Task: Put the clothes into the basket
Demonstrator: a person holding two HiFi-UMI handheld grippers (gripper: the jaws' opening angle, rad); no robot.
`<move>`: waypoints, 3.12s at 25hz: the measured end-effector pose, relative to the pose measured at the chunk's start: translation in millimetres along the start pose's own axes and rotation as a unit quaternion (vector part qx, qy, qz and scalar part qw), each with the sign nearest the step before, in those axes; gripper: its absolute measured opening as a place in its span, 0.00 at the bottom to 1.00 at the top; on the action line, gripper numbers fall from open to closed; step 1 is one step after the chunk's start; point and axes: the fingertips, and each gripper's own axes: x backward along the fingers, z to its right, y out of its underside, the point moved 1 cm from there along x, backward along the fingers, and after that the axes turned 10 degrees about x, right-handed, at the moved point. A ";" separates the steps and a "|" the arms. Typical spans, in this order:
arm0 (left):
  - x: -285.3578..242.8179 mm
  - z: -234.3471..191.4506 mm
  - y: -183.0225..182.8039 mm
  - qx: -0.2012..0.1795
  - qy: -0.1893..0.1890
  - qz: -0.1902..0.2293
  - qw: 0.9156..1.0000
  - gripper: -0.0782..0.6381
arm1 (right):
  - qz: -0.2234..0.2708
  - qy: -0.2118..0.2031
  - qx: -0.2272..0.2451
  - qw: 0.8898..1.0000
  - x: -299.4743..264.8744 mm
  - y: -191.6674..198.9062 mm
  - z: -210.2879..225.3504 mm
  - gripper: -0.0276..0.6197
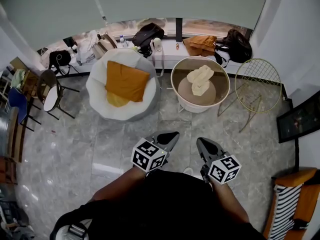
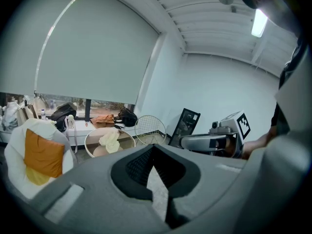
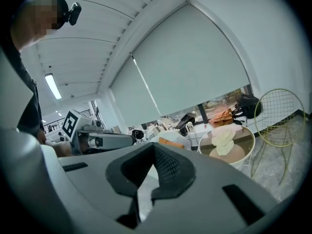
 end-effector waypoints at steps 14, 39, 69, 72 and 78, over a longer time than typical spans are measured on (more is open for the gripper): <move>-78.1 61.9 7.3 0.003 -0.030 -0.007 1.000 0.11 | -0.015 -0.023 0.003 1.000 60.9 7.5 73.3 0.06; -139.8 20.1 -14.8 0.018 -0.014 -0.047 0.999 0.11 | -0.040 -0.006 -0.037 0.998 19.1 13.9 140.2 0.06; -199.4 -180.2 -138.5 0.028 0.012 -0.042 0.999 0.11 | -0.081 0.035 -0.030 0.996 -184.6 -69.7 221.9 0.06; -206.4 -188.9 -137.5 0.034 0.006 -0.046 0.998 0.11 | -0.082 0.029 -0.030 0.996 -192.9 -70.3 228.9 0.06; -225.0 -203.1 -152.0 0.033 -0.006 -0.046 0.998 0.11 | -0.083 0.017 -0.032 0.996 -213.3 -76.9 253.8 0.06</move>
